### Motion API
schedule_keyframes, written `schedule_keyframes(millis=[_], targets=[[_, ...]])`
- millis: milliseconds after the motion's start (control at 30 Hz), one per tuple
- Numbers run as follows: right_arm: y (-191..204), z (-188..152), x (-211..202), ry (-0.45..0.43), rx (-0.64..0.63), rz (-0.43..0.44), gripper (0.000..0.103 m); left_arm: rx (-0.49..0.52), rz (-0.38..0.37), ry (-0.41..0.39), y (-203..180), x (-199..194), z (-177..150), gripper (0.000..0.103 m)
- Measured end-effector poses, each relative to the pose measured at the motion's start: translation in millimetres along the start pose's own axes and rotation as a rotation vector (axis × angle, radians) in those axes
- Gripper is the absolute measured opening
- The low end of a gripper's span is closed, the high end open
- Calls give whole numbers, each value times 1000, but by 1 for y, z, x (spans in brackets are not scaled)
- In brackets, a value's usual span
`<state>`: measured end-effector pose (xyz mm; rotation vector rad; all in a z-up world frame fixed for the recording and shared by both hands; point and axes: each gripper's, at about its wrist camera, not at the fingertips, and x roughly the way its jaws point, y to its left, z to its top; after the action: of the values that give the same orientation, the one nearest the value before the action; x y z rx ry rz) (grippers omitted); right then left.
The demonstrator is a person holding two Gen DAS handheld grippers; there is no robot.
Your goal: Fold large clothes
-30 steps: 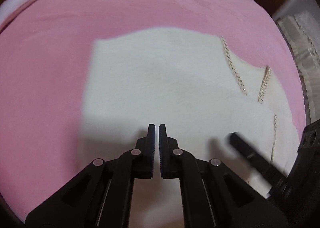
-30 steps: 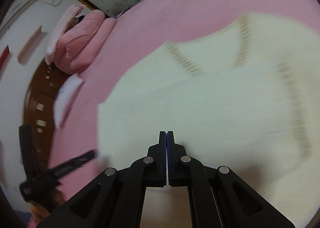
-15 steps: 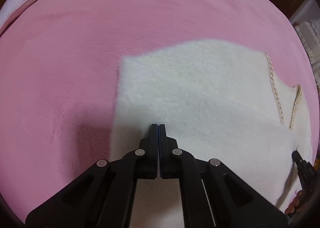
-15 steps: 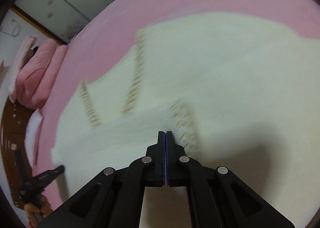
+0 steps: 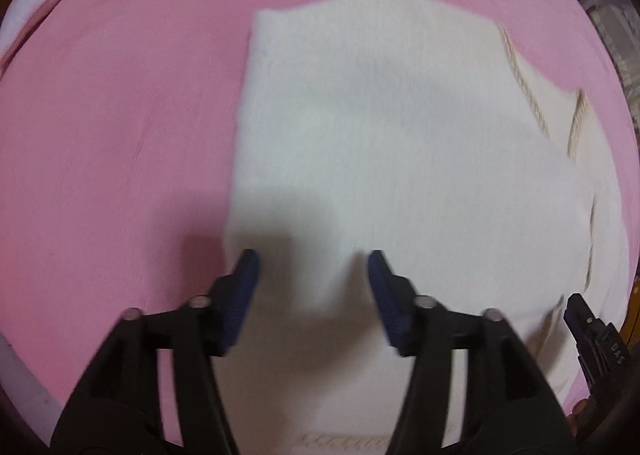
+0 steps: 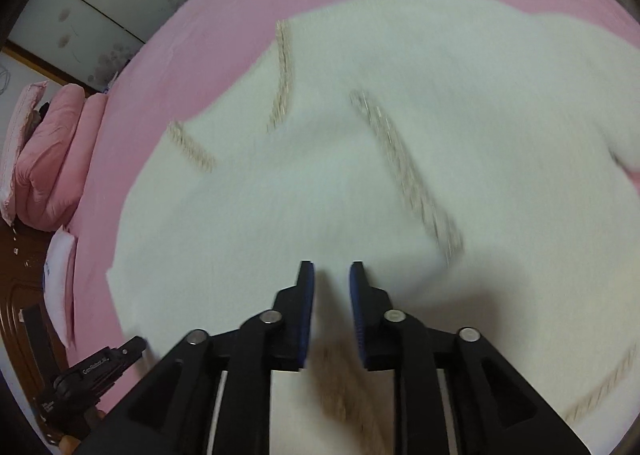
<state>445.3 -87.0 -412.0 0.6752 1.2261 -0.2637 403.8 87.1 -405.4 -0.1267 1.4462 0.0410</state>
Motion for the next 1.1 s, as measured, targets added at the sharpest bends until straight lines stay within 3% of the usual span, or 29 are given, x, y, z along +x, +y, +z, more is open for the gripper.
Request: schedule_keyframes(millis=[133, 200, 300, 500, 567, 700, 900, 1100], targets=[[-9, -48, -27, 43, 15, -25, 53, 129, 63, 14, -10, -17, -28, 60], [-11, -65, -41, 44, 13, -27, 71, 181, 76, 6, -19, -26, -40, 60], [-7, -83, -60, 15, -17, -42, 81, 236, 64, -9, -36, -39, -52, 63], [5, -100, -91, -55, -206, -101, 85, 292, -6, -61, -86, -75, -67, 63], [7, -101, -97, -70, -268, -117, 85, 301, -13, -78, -72, -81, -91, 63], [1, -97, -112, -97, -350, -121, 85, 330, -2, -101, -105, -114, -112, 63], [-37, -67, -140, -102, -379, -60, 86, 330, 11, -122, -157, -134, -136, 63], [-117, -41, -166, -59, -313, -20, 88, 334, -9, -101, -241, -141, -174, 64]])
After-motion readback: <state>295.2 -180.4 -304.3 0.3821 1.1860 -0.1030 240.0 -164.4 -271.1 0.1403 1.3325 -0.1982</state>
